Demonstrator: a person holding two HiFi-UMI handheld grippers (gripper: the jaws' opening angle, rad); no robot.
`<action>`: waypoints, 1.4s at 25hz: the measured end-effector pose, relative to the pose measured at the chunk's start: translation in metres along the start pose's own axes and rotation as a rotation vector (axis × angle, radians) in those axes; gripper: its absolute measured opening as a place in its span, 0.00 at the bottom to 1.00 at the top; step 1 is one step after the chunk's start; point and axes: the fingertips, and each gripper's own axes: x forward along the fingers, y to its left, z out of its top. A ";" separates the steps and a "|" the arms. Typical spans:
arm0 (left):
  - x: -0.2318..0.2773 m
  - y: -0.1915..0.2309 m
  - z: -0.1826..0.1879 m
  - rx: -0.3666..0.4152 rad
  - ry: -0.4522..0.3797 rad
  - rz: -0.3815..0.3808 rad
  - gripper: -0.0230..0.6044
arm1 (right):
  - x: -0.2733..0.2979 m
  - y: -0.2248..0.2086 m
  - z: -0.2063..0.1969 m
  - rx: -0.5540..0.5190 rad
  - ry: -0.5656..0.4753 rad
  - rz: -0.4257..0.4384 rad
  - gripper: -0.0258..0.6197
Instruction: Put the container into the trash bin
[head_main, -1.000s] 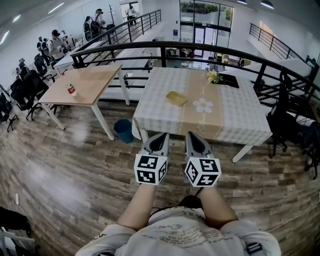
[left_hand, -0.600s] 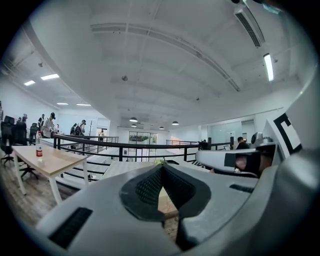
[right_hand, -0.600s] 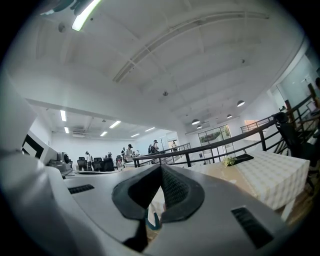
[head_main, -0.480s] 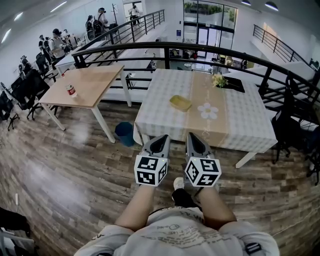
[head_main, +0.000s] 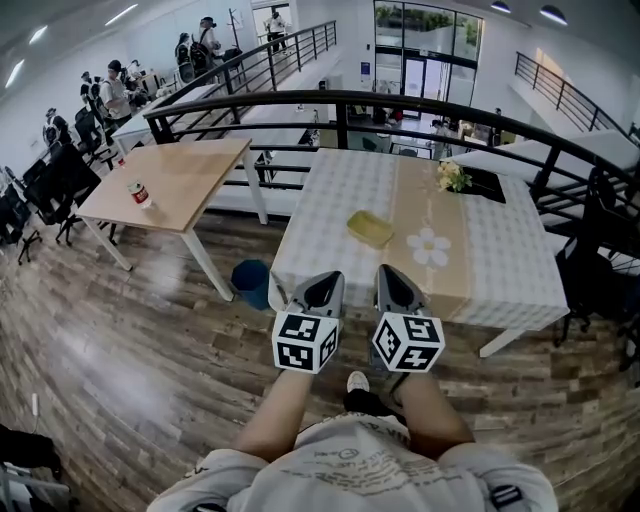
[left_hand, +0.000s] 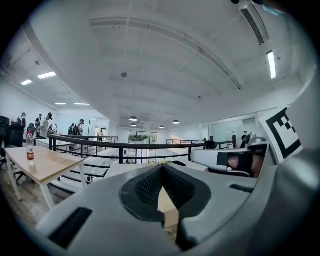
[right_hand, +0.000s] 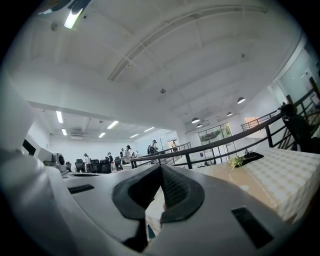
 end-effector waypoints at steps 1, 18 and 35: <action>0.010 0.006 0.001 -0.001 0.001 0.000 0.04 | 0.011 -0.005 0.001 0.005 0.003 -0.001 0.04; 0.188 0.079 0.017 -0.032 0.081 0.014 0.04 | 0.179 -0.101 0.015 0.018 0.084 -0.016 0.04; 0.266 0.104 0.020 -0.036 0.093 0.014 0.04 | 0.245 -0.147 0.008 0.015 0.131 -0.023 0.04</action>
